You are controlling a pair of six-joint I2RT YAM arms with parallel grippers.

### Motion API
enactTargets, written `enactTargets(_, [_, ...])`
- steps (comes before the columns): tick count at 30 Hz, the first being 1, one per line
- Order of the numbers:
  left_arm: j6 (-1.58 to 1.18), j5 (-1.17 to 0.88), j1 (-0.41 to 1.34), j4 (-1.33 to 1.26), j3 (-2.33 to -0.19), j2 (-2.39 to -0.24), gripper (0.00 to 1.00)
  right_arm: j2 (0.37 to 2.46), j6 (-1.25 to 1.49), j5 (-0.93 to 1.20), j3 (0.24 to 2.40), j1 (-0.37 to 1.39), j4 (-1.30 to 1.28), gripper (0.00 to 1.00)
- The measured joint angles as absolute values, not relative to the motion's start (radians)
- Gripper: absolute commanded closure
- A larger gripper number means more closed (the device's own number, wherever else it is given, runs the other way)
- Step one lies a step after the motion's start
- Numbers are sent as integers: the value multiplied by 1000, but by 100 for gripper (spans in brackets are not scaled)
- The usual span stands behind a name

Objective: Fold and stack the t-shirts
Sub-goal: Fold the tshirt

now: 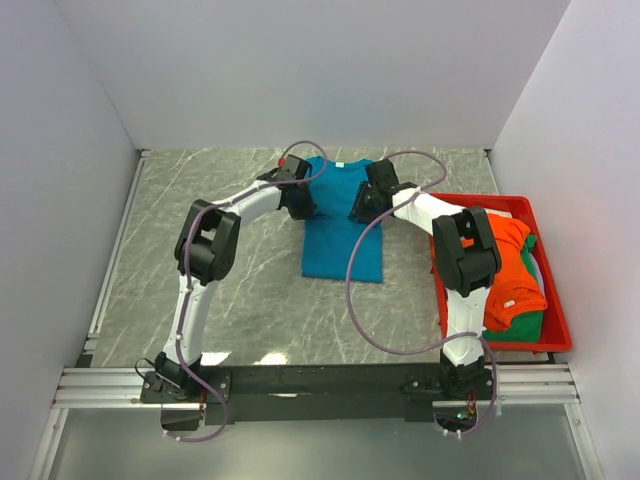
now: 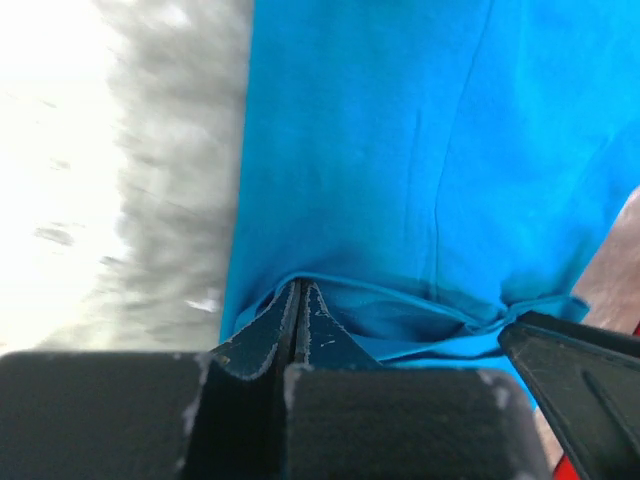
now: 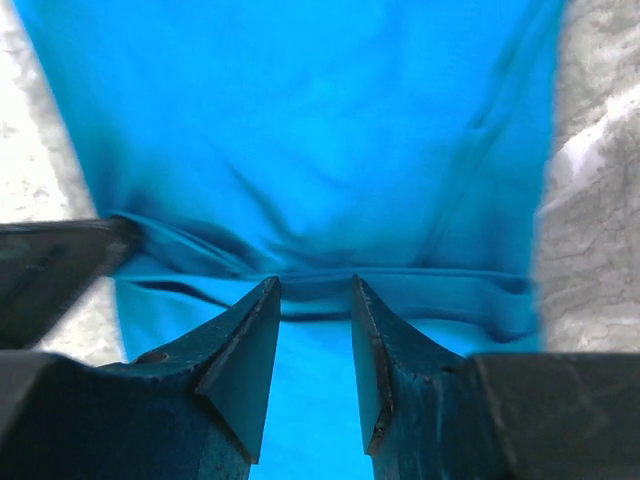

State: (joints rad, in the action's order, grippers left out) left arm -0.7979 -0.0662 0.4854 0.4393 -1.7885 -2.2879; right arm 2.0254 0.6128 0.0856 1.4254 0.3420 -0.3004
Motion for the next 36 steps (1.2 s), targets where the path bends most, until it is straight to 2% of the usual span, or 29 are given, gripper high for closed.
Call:
enactTargets(7, [-782, -78, 438, 434, -1789, -2288, 91, 2073, 604, 73, 1455, 337, -327, 58])
enactTargets(10, [-770, -83, 432, 434, -1789, -2288, 84, 2073, 597, 67, 1467, 336, -338, 58])
enactTargets(14, [-753, -85, 432, 434, -1789, -2275, 65, 2073, 585, 54, 1485, 336, -353, 58])
enactTargets(17, [-743, -82, 434, 433, -1781, -2237, 56, 2069, 577, 43, 1495, 336, -368, 58])
enactTargets(20, [-742, -80, 433, 433, -1764, -2167, 54, 2055, 567, 32, 1502, 343, -387, 57])
enactTargets(22, [-743, -79, 433, 429, -1753, -2117, 55, 2038, 562, 10, 1505, 350, -397, 57])
enactTargets(25, [-746, -76, 436, 412, -1718, -2047, 64, 2009, 559, -17, 1505, 374, -408, 57])
enactTargets(26, [-748, -74, 440, 400, -1696, -2022, 72, 2000, 559, -23, 1505, 385, -408, 57])
enactTargets(32, [-783, -76, 487, 331, -1515, -1937, 96, 1992, 559, -38, 1505, 441, -405, 57])
enactTargets(36, [-800, -81, 526, 310, -1404, -1940, 99, 2029, 559, -39, 1525, 460, -413, 57])
